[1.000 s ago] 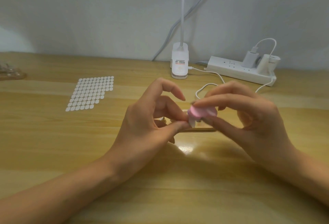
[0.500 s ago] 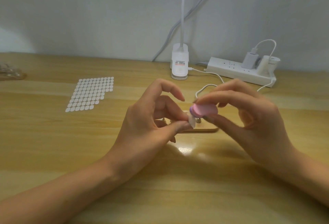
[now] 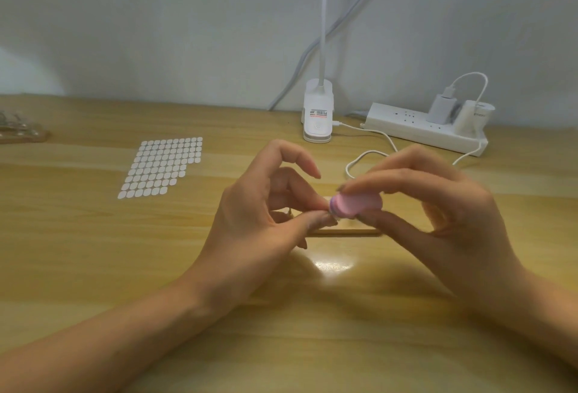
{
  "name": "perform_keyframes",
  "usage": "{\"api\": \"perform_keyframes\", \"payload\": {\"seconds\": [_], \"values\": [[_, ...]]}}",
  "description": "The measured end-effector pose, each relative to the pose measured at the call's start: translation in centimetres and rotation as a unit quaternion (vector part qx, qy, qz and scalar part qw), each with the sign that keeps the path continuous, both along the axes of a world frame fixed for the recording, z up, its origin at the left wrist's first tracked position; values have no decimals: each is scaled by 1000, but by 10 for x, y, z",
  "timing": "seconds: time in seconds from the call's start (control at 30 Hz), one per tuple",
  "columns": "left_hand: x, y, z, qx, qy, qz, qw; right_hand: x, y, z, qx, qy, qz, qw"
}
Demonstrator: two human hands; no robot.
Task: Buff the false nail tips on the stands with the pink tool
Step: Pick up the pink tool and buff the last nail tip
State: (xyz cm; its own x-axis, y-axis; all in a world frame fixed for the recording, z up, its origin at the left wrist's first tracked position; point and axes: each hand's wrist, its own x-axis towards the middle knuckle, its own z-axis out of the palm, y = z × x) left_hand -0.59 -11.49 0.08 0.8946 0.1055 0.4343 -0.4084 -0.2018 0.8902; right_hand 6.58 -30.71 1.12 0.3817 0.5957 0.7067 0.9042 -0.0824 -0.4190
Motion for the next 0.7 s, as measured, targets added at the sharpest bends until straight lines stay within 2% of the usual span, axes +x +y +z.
{"api": "perform_keyframes", "payload": {"seconds": [0.1, 0.23, 0.37, 0.47, 0.6, 0.7], "values": [[0, -1, 0, -6, 3, -9, 1000, -3, 3, -4, -21, -20, 19, 999], [-1, -1, 0, -1, 3, -6, 1000, 4, -1, 0, 2, -3, -23, 1000], [-1, -2, 0, 3, 4, -12, 1000, -3, 3, -5, -21, -12, 22, 999], [0, -2, -1, 5, 5, 1, 1000, 2, 1, 0, 0, -2, -15, 1000], [-2, -3, -2, 13, 5, -4, 1000, -5, 2, -5, -23, -34, 21, 999], [-1, -1, -1, 10, 6, 0, 1000, 0, 0, -2, -1, -23, -18, 1000]]}}
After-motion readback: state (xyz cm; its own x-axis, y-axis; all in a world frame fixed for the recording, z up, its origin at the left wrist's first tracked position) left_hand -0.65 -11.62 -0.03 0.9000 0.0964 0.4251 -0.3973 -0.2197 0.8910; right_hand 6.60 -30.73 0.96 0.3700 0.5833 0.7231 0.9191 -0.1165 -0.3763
